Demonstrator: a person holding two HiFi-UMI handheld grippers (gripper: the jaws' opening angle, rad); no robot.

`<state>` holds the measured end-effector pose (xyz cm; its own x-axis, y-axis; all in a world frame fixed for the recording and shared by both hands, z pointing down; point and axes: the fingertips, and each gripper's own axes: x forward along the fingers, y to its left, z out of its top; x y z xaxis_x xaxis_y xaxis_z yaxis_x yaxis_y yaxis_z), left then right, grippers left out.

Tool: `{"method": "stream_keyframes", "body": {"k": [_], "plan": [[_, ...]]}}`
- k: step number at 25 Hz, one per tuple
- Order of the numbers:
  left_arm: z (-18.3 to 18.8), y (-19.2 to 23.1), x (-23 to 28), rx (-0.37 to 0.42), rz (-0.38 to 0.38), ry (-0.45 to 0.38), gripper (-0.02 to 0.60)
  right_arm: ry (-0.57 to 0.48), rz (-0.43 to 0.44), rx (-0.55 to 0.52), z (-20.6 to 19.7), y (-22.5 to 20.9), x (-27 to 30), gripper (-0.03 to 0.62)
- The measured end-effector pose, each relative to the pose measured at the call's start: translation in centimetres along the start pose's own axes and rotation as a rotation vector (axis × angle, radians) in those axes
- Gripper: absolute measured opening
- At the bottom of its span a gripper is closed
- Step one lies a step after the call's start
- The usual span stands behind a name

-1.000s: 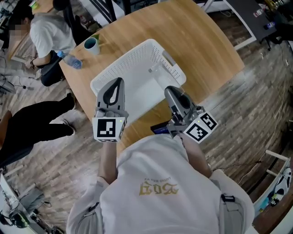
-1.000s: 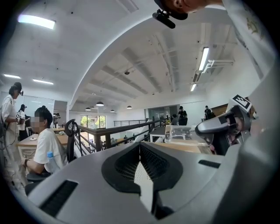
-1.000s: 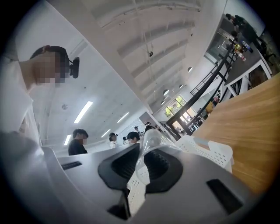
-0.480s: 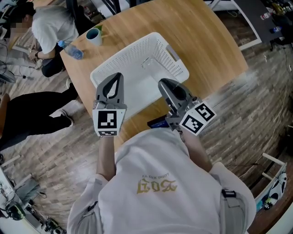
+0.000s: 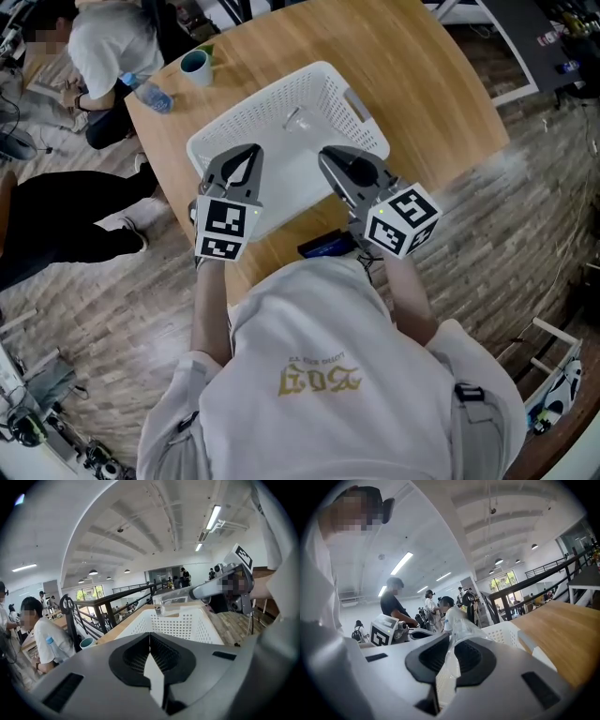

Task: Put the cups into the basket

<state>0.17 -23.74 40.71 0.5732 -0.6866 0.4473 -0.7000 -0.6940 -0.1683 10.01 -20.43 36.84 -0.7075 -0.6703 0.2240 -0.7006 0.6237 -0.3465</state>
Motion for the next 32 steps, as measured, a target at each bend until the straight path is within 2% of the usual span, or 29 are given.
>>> {"method": "stream_keyframes", "body": {"k": [5,10,15,22,27,32], "plan": [[-0.8,0.6,0.4,0.071,0.011,0.057,0.005,0.107,-0.02,-0.184,-0.4,-0.2,1.2,0.04],[-1.6,1.4,1.3,0.198,-0.018,0.114,0.005,0.23,-0.028,-0.395,-0.8,-0.2,2.7,0.04],[-2.3,1.4,1.9,0.296,-0.056,0.177,0.005,0.308,0.001,-0.493,-1.1,0.4,4.0,0.04],[-3.9,0.7,3.2,0.384,-0.113,0.274,0.005,0.469,0.03,-0.753,-2.8,-0.4,5.6,0.04],[-5.0,-0.1,3.7,0.441,-0.171,0.366,0.005,0.579,0.077,-0.881,-4.1,-1.2,6.2,0.04],[-6.0,-0.6,4.0,0.483,-0.22,0.419,0.005,0.676,0.129,-0.995,-5.6,-1.8,7.0,0.04]]}}
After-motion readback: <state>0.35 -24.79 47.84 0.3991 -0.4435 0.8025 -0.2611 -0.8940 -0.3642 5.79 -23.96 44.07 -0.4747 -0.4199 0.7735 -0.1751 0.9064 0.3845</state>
